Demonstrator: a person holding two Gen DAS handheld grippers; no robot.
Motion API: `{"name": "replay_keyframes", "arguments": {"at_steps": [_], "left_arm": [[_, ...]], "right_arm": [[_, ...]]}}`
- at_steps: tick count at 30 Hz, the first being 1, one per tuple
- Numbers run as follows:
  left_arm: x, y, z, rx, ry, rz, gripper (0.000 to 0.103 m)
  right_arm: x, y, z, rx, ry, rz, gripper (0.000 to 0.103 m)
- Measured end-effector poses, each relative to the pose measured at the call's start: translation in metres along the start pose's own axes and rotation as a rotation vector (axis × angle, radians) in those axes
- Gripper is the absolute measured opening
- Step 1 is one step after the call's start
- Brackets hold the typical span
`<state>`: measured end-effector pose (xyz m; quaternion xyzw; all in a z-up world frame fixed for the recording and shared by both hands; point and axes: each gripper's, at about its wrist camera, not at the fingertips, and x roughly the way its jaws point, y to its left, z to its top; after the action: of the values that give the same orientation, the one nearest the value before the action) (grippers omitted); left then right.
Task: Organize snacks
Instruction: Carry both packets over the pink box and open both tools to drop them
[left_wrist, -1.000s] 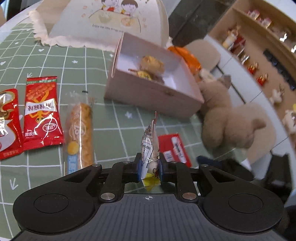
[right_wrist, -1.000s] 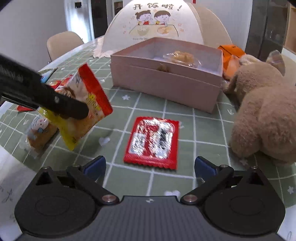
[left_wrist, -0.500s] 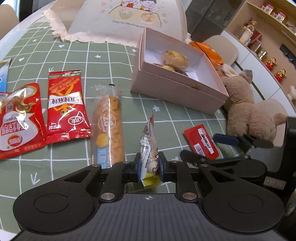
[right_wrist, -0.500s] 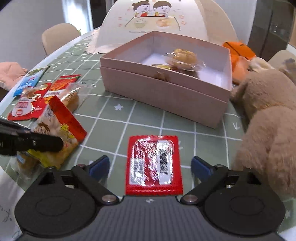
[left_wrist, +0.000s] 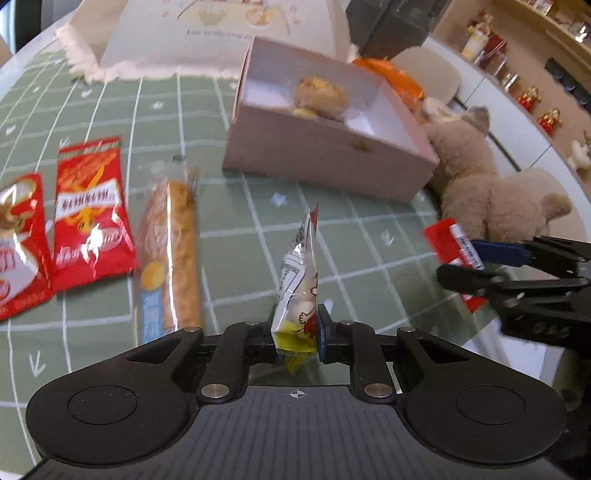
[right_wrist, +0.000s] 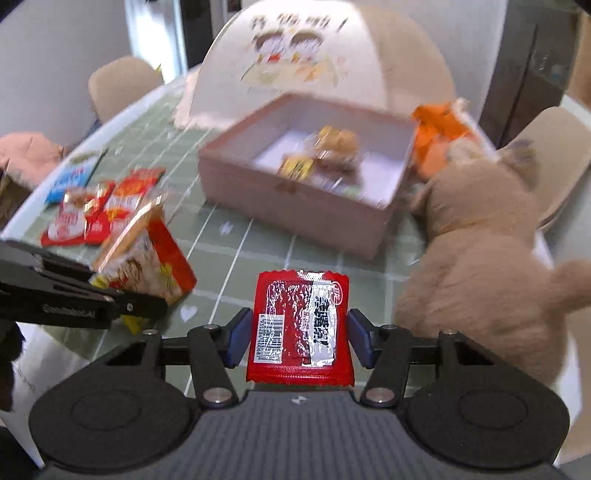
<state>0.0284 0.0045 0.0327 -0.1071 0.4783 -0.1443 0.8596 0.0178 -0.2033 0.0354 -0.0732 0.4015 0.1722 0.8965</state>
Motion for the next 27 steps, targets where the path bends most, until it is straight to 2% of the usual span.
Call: {"name": "replay_keyframes", "arguments": {"at_steps": [2, 6, 10, 12, 13, 14, 16, 17, 19, 22, 24, 27], "left_arm": [[-0.007, -0.004, 0.01, 0.009, -0.048, -0.021, 0.02], [-0.029, -0.014, 0.044, 0.01, -0.194, -0.1, 0.02], [-0.053, -0.03, 0.091, 0.005, -0.376, -0.201, 0.02], [-0.059, -0.033, 0.119, -0.034, -0.448, -0.252, 0.021], [-0.056, -0.032, 0.134, -0.075, -0.455, -0.284, 0.023], [-0.05, -0.028, 0.146, -0.117, -0.43, -0.3, 0.024], [-0.039, -0.022, 0.162, -0.197, -0.375, -0.284, 0.028], [-0.038, -0.021, 0.162, -0.201, -0.373, -0.279, 0.029], [-0.039, -0.024, 0.157, -0.153, -0.367, -0.237, 0.03], [-0.036, -0.025, 0.142, -0.088, -0.313, -0.119, 0.03], [-0.03, -0.024, 0.135, -0.059, -0.277, -0.095, 0.03], [-0.028, -0.012, 0.128, -0.082, -0.263, -0.082, 0.03]], "right_arm": [[-0.014, -0.008, 0.006, 0.021, -0.038, -0.009, 0.056], [-0.033, -0.019, 0.018, 0.052, -0.103, -0.031, 0.056], [-0.039, -0.023, 0.021, 0.069, -0.12, -0.037, 0.056], [-0.039, -0.022, 0.023, 0.068, -0.117, -0.04, 0.056], [-0.039, -0.021, 0.025, 0.061, -0.12, -0.045, 0.056], [-0.04, -0.02, 0.027, 0.05, -0.125, -0.05, 0.056], [-0.043, -0.017, 0.03, 0.028, -0.135, -0.07, 0.056], [-0.045, -0.016, 0.031, 0.019, -0.139, -0.08, 0.056], [-0.048, -0.018, 0.032, 0.01, -0.147, -0.097, 0.056], [-0.046, -0.026, 0.041, 0.014, -0.158, -0.127, 0.056], [-0.042, -0.032, 0.053, 0.015, -0.183, -0.154, 0.056], [-0.035, -0.042, 0.078, 0.052, -0.25, -0.171, 0.056]]}}
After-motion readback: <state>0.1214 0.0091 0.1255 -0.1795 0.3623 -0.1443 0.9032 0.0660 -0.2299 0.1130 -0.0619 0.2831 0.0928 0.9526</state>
